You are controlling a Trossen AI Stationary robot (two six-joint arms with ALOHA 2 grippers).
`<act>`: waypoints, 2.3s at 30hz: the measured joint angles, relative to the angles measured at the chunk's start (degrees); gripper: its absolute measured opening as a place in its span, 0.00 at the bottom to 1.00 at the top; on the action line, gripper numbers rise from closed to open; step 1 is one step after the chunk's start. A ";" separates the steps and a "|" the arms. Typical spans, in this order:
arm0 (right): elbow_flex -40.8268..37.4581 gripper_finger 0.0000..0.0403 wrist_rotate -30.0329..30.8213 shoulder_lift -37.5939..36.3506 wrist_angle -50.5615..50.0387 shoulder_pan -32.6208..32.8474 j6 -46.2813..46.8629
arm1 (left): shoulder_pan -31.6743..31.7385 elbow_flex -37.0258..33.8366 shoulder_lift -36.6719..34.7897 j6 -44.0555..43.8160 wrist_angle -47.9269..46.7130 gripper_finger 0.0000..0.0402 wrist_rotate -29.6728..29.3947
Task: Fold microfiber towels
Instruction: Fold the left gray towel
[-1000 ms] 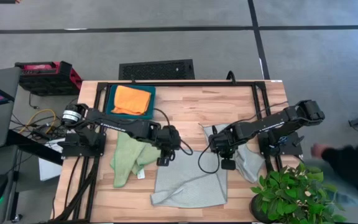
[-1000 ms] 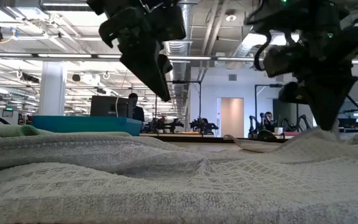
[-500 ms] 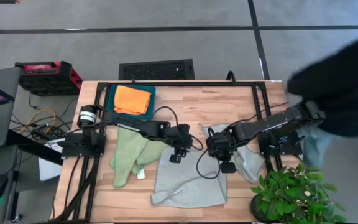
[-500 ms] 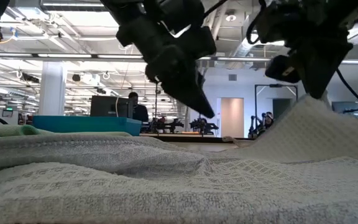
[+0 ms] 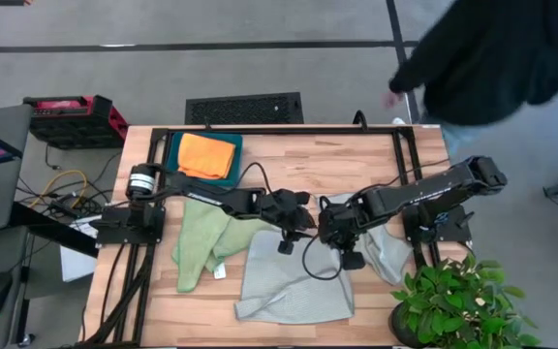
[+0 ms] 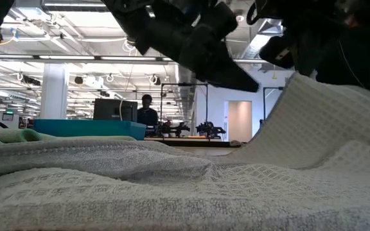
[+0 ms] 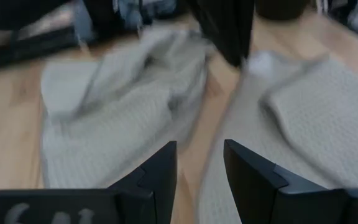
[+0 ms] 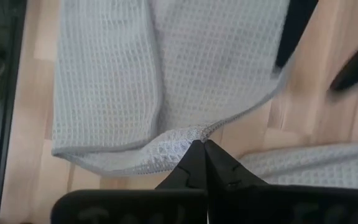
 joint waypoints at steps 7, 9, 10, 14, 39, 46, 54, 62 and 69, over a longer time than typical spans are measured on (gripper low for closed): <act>0.48 0.01 0.00 0.00 -0.10 0.00 -0.97 | 0.00 -0.10 3.58 -0.17 5.46 0.31 2.90; 0.48 0.01 0.00 0.00 -0.05 -0.01 -1.00 | 0.00 0.29 4.73 -0.04 8.33 0.31 4.48; 0.48 0.01 0.00 0.00 -0.05 -0.09 -1.14 | 0.03 0.14 4.93 -0.10 8.46 0.31 5.11; 0.48 0.01 0.00 0.02 0.15 -0.53 -1.47 | 0.04 1.20 7.07 -0.07 10.24 0.31 6.60; 0.46 0.02 0.07 0.04 -6.40 -1.25 -0.92 | 1.62 16.08 12.63 5.51 -38.05 0.31 13.02; 0.46 0.02 -0.04 0.04 -7.93 -1.25 -0.92 | 2.75 20.84 12.69 6.12 -52.83 0.31 15.63; 0.46 0.02 -0.05 0.04 -9.07 -1.22 -0.92 | 2.91 21.60 12.64 6.97 -62.77 0.31 15.27; 0.46 0.02 -0.04 0.04 -9.37 -1.22 -0.94 | 2.89 21.49 12.85 6.78 -72.04 0.31 14.52; 0.46 0.02 -0.04 0.04 -9.46 -1.22 -0.97 | 2.89 21.49 12.83 3.36 -78.43 0.31 17.62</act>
